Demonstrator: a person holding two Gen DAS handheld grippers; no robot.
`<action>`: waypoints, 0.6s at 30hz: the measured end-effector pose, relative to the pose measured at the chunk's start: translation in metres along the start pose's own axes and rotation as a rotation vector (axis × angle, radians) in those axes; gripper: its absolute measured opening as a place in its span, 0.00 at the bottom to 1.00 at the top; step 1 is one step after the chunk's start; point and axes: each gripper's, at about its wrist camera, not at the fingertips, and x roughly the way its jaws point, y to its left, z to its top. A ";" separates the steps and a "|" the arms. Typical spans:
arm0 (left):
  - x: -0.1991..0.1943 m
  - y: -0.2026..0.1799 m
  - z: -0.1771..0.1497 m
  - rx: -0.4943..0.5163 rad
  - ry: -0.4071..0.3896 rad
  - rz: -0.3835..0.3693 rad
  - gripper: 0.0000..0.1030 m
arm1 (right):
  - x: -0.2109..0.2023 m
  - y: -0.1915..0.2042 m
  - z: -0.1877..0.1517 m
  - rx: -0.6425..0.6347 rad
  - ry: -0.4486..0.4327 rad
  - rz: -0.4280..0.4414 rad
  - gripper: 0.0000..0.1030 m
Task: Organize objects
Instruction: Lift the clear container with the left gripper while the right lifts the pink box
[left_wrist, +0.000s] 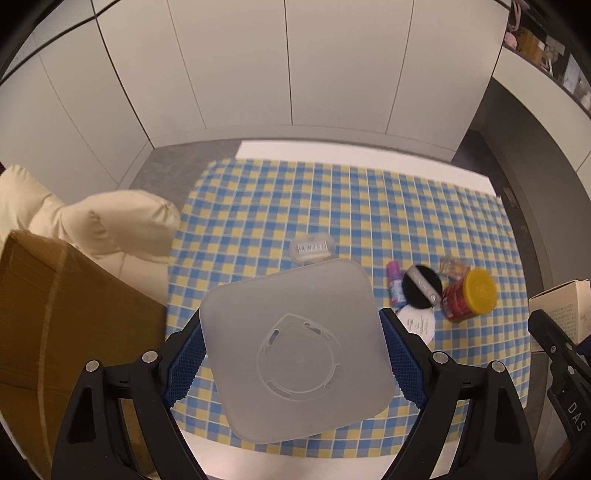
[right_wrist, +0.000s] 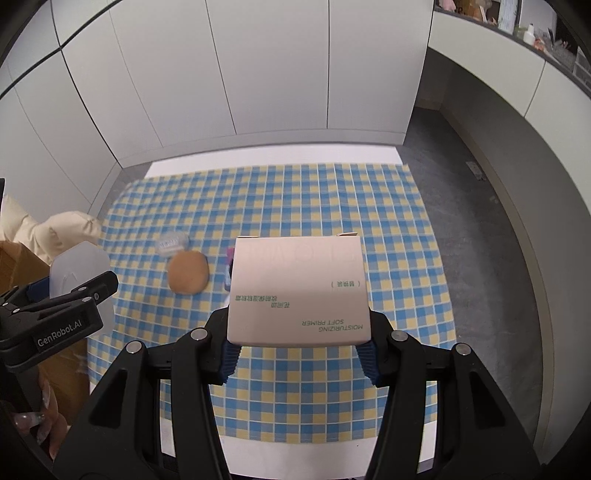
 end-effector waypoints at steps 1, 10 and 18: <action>-0.004 0.000 0.002 -0.002 -0.007 0.002 0.85 | -0.006 0.000 0.004 -0.002 -0.006 -0.002 0.53; -0.057 -0.004 0.030 0.003 -0.080 -0.002 0.85 | -0.054 0.001 0.034 -0.024 -0.068 -0.008 0.53; -0.112 -0.013 0.053 0.018 -0.161 -0.014 0.85 | -0.111 -0.003 0.066 -0.047 -0.157 -0.026 0.53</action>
